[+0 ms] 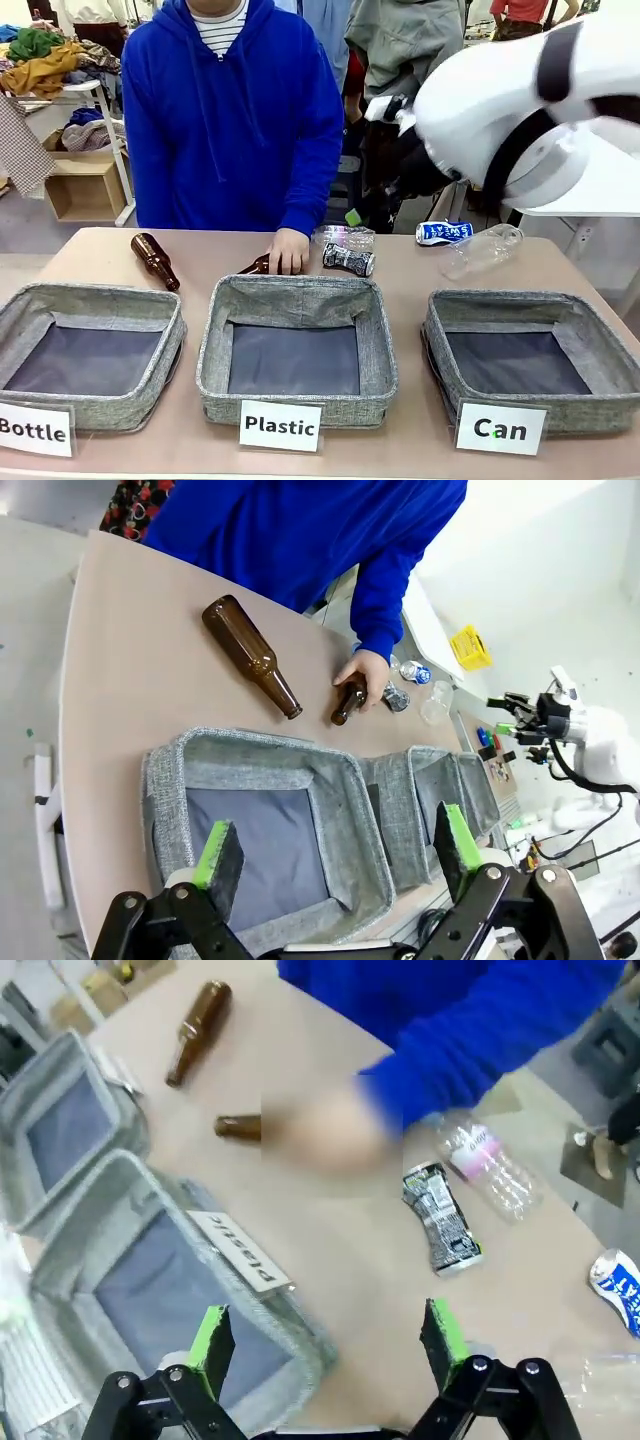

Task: Sort the can waste into the basket.
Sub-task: Pick up the can waste from the table and place it in the right Fabric basket.

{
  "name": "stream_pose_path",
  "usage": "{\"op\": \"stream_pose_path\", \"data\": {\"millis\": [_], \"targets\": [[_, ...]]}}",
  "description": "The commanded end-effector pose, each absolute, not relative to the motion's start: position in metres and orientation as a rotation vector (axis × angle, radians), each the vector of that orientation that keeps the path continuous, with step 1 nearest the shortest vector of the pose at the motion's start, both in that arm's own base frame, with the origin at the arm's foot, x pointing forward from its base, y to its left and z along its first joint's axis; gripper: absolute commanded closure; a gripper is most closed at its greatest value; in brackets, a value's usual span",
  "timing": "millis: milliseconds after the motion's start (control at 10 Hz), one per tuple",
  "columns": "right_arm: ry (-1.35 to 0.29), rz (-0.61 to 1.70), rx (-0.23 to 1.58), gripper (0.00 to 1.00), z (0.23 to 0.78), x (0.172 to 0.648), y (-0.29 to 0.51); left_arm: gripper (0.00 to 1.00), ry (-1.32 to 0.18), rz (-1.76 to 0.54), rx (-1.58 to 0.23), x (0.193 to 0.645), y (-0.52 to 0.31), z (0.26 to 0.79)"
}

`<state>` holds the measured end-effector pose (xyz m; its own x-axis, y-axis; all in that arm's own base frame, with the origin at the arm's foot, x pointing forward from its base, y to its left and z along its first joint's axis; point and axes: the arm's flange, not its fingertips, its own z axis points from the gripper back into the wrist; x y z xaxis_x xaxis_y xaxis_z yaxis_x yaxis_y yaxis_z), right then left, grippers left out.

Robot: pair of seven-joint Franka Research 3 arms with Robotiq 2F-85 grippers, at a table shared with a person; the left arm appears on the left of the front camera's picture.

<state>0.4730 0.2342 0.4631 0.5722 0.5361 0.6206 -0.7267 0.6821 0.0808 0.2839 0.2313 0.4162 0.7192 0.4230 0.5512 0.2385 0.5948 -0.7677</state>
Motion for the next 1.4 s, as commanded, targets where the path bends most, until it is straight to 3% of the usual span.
{"op": "stream_pose_path", "data": {"millis": [0, 100, 300, 600, 800, 900, 1000, 1300], "targets": [[-0.601, 0.685, 0.320, 0.00, 0.476, 0.482, 0.207, 0.00, -0.821, 0.099, -0.962, 0.285, 0.233, 0.415], [-0.634, 0.608, 0.361, 0.00, 0.510, 0.450, 0.137, 0.00, -0.821, 0.099, -0.962, 0.285, 0.233, 0.415], [-0.549, 0.416, 0.427, 0.00, 0.545, 0.392, -0.013, 0.00, -0.821, 0.099, -0.962, 0.285, 0.233, 0.415], [-0.484, 0.203, 0.531, 0.00, 0.511, 0.336, -0.137, 0.00, -0.821, 0.099, -0.962, 0.285, 0.233, 0.415], [-0.541, 0.044, 0.603, 0.00, 0.494, 0.325, -0.163, 0.00, -0.821, 0.099, -0.962, 0.285, 0.233, 0.415], [-0.501, 0.174, 0.535, 0.00, 0.504, 0.315, -0.159, 0.00, -0.821, 0.099, -0.962, 0.285, 0.233, 0.415], [-0.509, 0.099, 0.563, 0.00, 0.494, 0.307, -0.182, 0.00, -0.791, 0.116, -0.954, 0.283, 0.232, 0.417], [-0.583, 0.423, 0.497, 0.00, 0.523, 0.345, -0.093, 0.00, -1.145, 0.307, -1.177, 0.202, 0.360, 0.507]]}}
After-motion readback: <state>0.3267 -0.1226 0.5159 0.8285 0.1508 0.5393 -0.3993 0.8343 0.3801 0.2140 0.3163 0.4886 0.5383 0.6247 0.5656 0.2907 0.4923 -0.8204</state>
